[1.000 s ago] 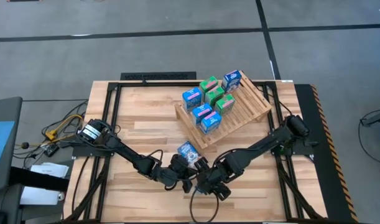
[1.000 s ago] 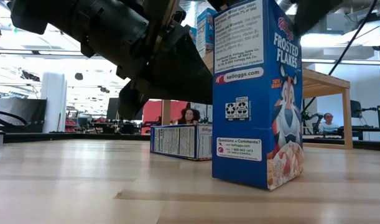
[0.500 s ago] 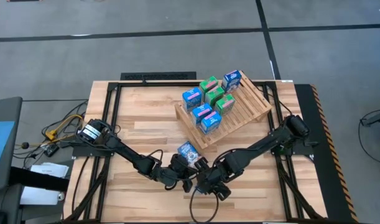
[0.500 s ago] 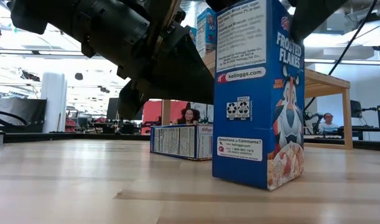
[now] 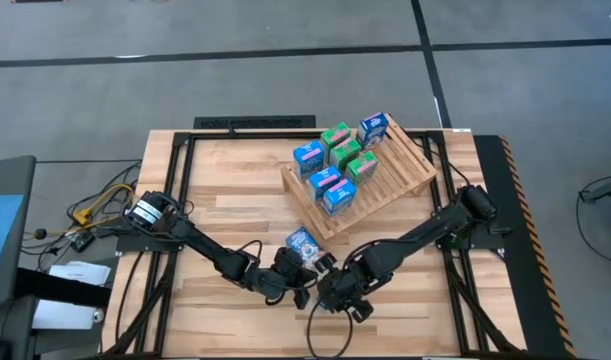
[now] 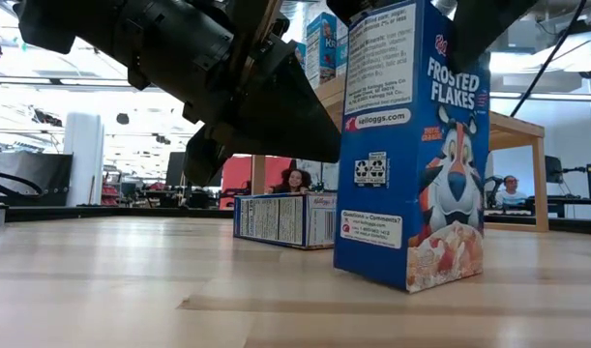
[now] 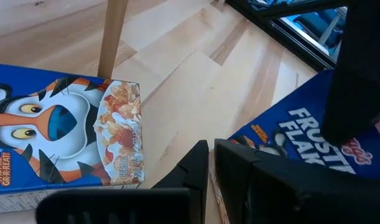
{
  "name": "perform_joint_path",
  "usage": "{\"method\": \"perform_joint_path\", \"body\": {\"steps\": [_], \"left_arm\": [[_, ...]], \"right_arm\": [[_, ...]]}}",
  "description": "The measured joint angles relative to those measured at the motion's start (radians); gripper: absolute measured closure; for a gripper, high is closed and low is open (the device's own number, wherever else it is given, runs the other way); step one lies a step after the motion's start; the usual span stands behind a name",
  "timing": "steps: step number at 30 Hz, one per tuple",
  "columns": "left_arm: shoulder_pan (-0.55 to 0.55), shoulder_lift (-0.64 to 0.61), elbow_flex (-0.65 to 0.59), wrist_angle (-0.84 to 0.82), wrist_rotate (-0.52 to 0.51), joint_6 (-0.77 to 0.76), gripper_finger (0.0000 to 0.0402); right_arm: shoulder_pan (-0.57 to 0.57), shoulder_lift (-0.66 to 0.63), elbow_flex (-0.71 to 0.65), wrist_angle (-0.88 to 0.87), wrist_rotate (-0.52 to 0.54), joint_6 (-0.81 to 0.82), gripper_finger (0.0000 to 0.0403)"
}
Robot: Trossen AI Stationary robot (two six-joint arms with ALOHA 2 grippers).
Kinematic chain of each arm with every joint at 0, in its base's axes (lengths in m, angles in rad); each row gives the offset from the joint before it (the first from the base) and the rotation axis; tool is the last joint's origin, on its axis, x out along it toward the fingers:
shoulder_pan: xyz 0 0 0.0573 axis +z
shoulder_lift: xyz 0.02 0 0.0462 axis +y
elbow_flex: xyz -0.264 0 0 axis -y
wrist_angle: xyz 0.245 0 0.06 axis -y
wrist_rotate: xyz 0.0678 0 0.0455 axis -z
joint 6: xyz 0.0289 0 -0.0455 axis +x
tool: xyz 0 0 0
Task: Stack cereal on shelf
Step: Put the bottom blue cereal align with the other blue cereal box on the shelf
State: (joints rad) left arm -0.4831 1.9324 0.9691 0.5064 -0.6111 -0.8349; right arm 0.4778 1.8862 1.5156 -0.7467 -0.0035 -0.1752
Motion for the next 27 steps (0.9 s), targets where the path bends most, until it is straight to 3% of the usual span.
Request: {"method": "perform_joint_path", "body": {"steps": [9,17,27], "left_arm": [[0.000,0.000,0.000,0.000,0.005,-0.015,0.0384],[0.000,0.000,0.000,0.006,0.053,-0.016,0.0384],[0.006,-0.014,0.000,0.045,0.214,-0.008,0.0384]], "right_arm": [[0.000,-0.087,0.045,-0.170,-0.093,0.122,0.0250],[0.000,-0.285,0.047,-0.379,-0.100,0.265,0.0251],[-0.047,-0.613,0.047,-0.660,0.124,0.309,0.0253]]}}
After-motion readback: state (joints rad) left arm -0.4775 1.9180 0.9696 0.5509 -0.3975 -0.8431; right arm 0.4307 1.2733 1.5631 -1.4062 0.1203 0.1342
